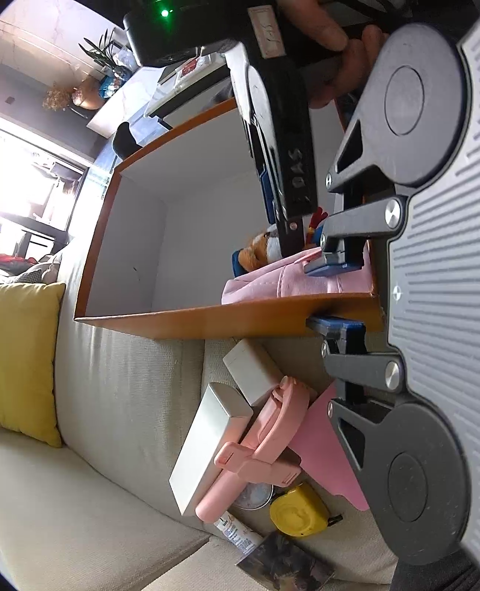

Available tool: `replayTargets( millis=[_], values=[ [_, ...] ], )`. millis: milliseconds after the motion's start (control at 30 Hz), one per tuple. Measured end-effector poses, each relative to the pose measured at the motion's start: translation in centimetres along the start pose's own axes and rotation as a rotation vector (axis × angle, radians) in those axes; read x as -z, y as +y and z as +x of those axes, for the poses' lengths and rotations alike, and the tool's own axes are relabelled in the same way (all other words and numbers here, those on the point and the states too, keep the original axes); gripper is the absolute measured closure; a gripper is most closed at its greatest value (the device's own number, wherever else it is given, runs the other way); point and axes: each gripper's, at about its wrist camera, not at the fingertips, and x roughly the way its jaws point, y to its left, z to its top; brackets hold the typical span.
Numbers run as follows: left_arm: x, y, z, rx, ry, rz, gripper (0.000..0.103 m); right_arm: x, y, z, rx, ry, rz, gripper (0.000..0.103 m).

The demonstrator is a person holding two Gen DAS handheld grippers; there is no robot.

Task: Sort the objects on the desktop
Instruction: 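Carry the toy and pink backpack into the open orange box with both grippers, then open both grippers to release the toy and backpack in the box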

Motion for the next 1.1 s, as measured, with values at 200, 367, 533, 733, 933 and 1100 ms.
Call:
replayTargets(
  millis=[200,367,533,733,933,1100],
  values=[
    [0.0,0.3,-0.1,0.011,-0.001,-0.015,0.078,0.0,0.8,1.1,0.018,0.006,-0.028,0.059],
    [0.0,0.6,-0.4,0.028,-0.014,-0.044,0.078,0.3,0.7,0.3,0.022,-0.019,-0.015,0.054],
    [0.0,1.0,-1.5,0.018,-0.036,-0.053,0.075,0.9,0.8,-0.6,0.041,-0.038,-0.005,0.052],
    [0.7,2.0,-4.1,0.024,-0.097,-0.069,0.068,1.3,1.5,-2.2,0.078,-0.096,0.019,0.050],
    [1.7,4.0,-6.9,-0.039,-0.133,-0.081,0.068,1.5,2.3,-4.2,0.117,-0.159,-0.013,0.042],
    [2.5,6.9,-9.3,-0.131,-0.161,-0.099,0.068,1.3,3.4,-5.9,0.124,-0.253,-0.052,0.042]
  ],
)
